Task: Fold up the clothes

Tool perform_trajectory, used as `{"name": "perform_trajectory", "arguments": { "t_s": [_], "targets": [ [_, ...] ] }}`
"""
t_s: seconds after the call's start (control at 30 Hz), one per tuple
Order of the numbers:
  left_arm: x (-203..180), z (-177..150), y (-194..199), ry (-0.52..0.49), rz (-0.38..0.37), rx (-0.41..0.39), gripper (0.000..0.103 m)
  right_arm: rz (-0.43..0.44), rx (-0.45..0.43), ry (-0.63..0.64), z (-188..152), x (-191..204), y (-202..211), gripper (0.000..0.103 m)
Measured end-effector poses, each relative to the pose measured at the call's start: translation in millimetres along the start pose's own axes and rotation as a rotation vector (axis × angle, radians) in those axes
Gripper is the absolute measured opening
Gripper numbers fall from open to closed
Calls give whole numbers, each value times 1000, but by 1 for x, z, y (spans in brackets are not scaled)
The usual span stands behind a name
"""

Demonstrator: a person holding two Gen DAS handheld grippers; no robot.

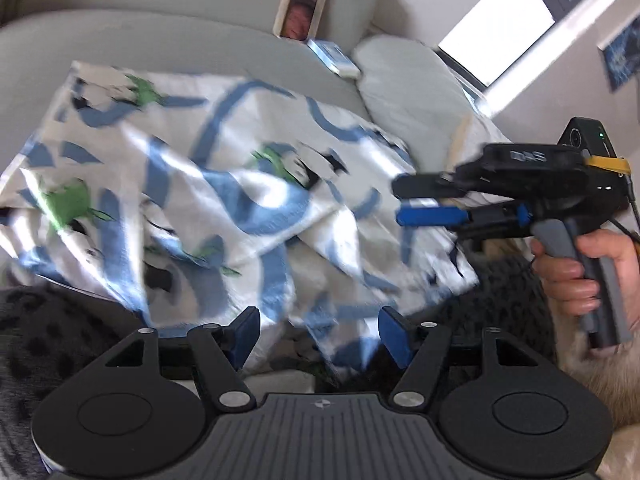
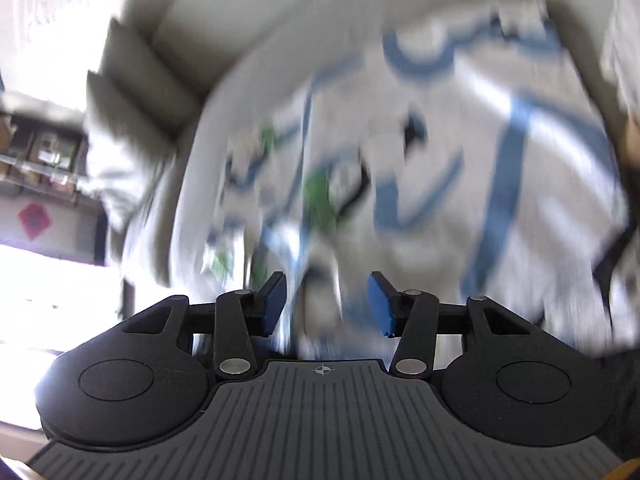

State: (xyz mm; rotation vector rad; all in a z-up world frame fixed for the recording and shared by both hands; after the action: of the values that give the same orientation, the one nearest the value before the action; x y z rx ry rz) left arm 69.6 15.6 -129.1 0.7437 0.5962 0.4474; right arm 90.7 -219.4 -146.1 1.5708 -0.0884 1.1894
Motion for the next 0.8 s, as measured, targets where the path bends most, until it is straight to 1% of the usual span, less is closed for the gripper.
{"name": "perform_trajectory", "arguments": {
  "t_s": [0.07, 0.13, 0.17, 0.23, 0.27, 0.3, 0.33, 0.37, 0.4, 0.43, 0.53, 0.63, 0.67, 0.7, 0.77, 0.8],
  "targets": [
    [5, 0, 8, 17, 43, -30, 63, -30, -65, 24, 5, 7, -23, 40],
    [14, -3, 18, 50, 81, -73, 63, -60, -53, 17, 1, 10, -47, 38],
    [21, -3, 25, 78, 101, -105, 62, -61, -26, 15, -4, 12, -58, 38],
    [36, 0, 39, 136, 120, -188, 62, 1, 142, 30, -30, 16, -74, 38],
    [44, 1, 46, 169, 131, -233, 62, 28, 248, 60, -48, 20, -79, 39],
    [52, 6, 50, 195, 148, -266, 62, 37, 323, 88, -63, 25, -81, 39],
    [60, 11, 53, 219, 165, -297, 62, 38, 361, 114, -73, 27, -78, 39],
    [68, 20, 54, 217, 174, -312, 62, 42, 368, 136, -79, 29, -72, 39],
    [74, 31, 50, 197, 181, -314, 62, 46, 357, 144, -81, 30, -65, 40],
    [81, 43, 44, 175, 194, -310, 62, 49, 337, 135, -80, 30, -58, 44],
    [99, 80, 14, 126, 277, -253, 64, 53, 254, 75, -71, 23, -38, 46],
    [114, 102, -26, 73, 350, -106, 62, 52, 172, 24, -60, 21, -28, 46],
    [119, 104, -40, 64, 359, -30, 60, 55, 155, 10, -56, 19, -24, 46],
    [122, 101, -48, 46, 359, 27, 55, 57, 141, -2, -54, 18, -22, 46],
    [126, 95, -62, 6, 357, 132, 50, 61, 121, -15, -53, 16, -14, 47],
    [125, 91, -62, -24, 357, 162, 50, 61, 114, -18, -52, 13, -9, 47]
  ]
}}
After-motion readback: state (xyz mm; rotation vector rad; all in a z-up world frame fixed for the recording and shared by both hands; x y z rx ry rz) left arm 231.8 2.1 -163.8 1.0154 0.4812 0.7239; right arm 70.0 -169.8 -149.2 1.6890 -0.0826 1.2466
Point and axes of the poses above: each gripper's, at about its wrist camera, not at the fingertips, and y roughly against the way its jaws point, x to its left, z to its top, the point moved 7 cm from there along -y, roughly the way its jaws point, and after that the axes turned 11 degrees about -y, right-handed, at the moved point
